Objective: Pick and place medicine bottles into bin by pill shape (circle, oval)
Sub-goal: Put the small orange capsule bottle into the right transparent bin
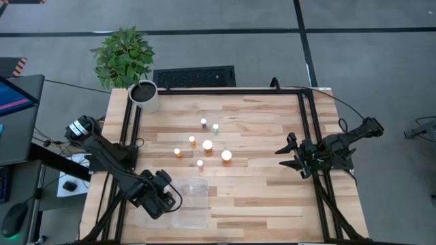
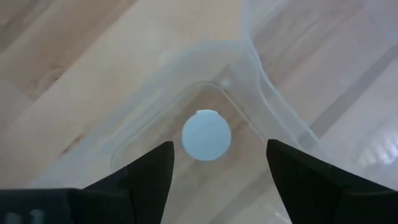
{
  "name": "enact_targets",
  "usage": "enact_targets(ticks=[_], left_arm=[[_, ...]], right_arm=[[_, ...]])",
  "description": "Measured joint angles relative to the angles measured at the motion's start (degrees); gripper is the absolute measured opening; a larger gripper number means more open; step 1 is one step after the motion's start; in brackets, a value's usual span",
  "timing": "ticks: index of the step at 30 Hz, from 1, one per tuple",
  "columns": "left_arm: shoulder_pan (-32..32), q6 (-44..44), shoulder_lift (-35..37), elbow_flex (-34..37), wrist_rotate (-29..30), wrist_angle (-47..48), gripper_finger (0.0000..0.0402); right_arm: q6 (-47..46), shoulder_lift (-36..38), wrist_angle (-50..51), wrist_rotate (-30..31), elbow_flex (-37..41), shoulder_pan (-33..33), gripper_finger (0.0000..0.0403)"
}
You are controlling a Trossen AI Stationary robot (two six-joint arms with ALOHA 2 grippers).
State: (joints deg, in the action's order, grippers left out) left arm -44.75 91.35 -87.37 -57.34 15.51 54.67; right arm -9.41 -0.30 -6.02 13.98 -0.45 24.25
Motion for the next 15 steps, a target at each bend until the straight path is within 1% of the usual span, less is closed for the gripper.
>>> enact_targets(ticks=[5,10,13,15], left_arm=[[0.0,0.44,3.84,0.0,0.19,1.7,0.0251],[0.02,-0.63,9.16,-0.02,0.72,2.62,0.0251],[0.11,-1.2,12.55,-0.04,2.94,2.69,0.0251],[0.45,-2.36,14.84,-0.08,5.49,2.67,0.0251]], right_arm=[[-0.01,0.0,0.02,0.0,-0.02,-0.02,0.0226],[-0.02,0.0,0.02,0.0,0.0,-0.02,0.0226],[-0.04,0.0,0.02,0.0,-0.01,0.0,0.0226],[-0.04,-0.01,0.02,0.0,-0.02,0.0,0.0226]])
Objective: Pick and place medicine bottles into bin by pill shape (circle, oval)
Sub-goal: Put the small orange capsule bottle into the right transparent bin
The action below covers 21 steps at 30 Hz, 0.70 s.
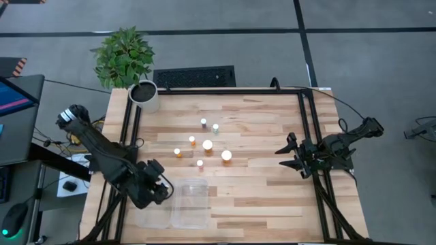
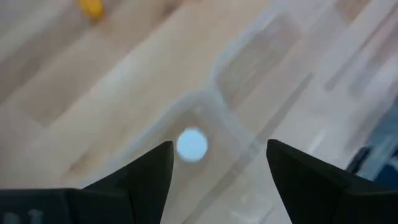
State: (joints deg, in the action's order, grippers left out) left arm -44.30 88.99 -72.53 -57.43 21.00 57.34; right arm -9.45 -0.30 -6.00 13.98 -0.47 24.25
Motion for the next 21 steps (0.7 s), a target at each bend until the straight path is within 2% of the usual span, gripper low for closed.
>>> enact_targets(ticks=[4,9,13,18,21], left_arm=[[2.21,-4.59,3.93,0.0,6.62,0.34,0.0251],[9.0,-17.14,6.08,-0.02,13.89,-0.07,0.0251],[16.73,-28.87,5.57,-0.02,13.65,-0.63,0.0251],[26.07,-43.65,4.4,0.0,12.58,-6.14,0.0251],[31.08,-51.74,4.03,0.0,9.92,-9.59,0.0251]], right_arm=[[0.0,-0.01,0.0,0.0,0.0,0.0,0.0226],[-0.03,0.0,0.0,0.0,0.01,-0.01,0.0226],[-0.17,0.01,0.0,0.0,0.01,-0.01,0.0226],[-0.16,-0.01,0.0,0.0,0.0,0.0,0.0226],[-0.15,0.01,0.01,0.0,0.01,-0.01,0.0226]])
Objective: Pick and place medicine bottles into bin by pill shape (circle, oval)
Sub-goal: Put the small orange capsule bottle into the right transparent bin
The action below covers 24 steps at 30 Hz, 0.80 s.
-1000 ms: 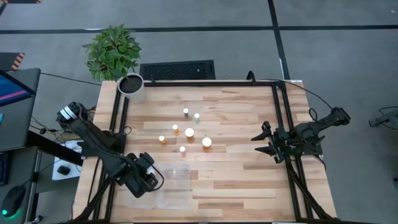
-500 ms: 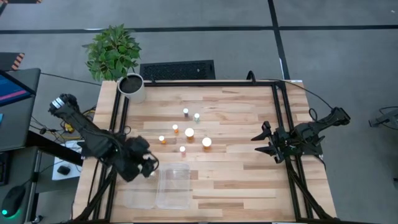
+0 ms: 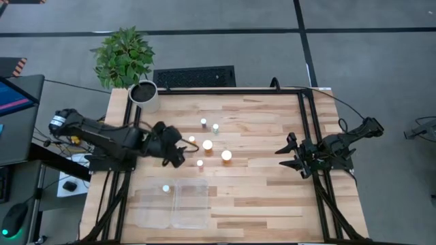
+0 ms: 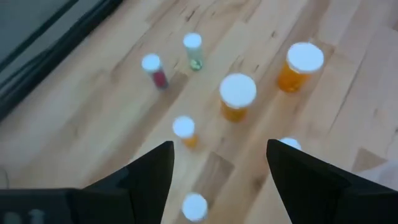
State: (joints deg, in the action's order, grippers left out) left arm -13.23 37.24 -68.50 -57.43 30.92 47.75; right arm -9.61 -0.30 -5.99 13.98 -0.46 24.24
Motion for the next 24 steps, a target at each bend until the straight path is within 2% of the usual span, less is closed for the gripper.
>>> enact_targets(ticks=[6,11,14,18,24], left_arm=[[9.13,-13.77,-2.55,-0.02,-5.7,-7.03,0.0251],[15.67,-22.4,-6.21,0.0,-10.73,-9.05,0.0251],[18.79,-25.41,-9.0,0.0,-15.15,-10.12,0.0251],[21.94,-28.28,-12.56,0.0,-18.02,-10.09,0.0251],[23.68,-31.63,-15.8,0.11,-23.13,-9.83,0.0251]], right_arm=[[0.02,-0.02,0.17,0.0,0.0,0.01,0.0226],[0.02,0.0,0.19,0.0,-0.01,-0.01,0.0226],[0.04,0.0,0.45,0.0,-0.01,-0.01,0.0226],[0.04,-0.01,0.98,0.0,0.01,0.01,0.0226],[0.07,0.0,1.43,0.0,0.0,0.01,0.0226]])
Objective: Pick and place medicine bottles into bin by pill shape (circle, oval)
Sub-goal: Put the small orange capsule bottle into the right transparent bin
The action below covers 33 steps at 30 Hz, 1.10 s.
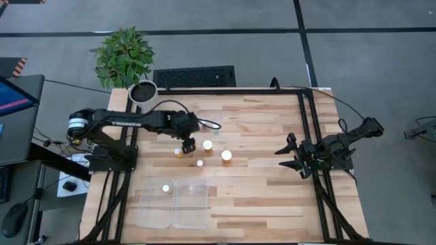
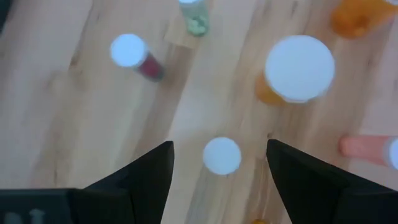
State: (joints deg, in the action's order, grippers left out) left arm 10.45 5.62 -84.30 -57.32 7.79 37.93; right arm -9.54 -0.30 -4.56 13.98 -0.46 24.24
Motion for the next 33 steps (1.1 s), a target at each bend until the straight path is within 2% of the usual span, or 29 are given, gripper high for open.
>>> enact_targets(ticks=[29,33], left_arm=[[1.25,-4.53,-0.23,2.23,0.12,-2.38,0.0251],[1.23,-4.51,-1.28,2.17,-1.87,-2.74,0.0251]], right_arm=[[-0.09,0.0,0.5,-0.04,0.01,-0.01,0.0226],[-0.09,-0.02,0.55,-0.04,-0.01,0.0,0.0226]])
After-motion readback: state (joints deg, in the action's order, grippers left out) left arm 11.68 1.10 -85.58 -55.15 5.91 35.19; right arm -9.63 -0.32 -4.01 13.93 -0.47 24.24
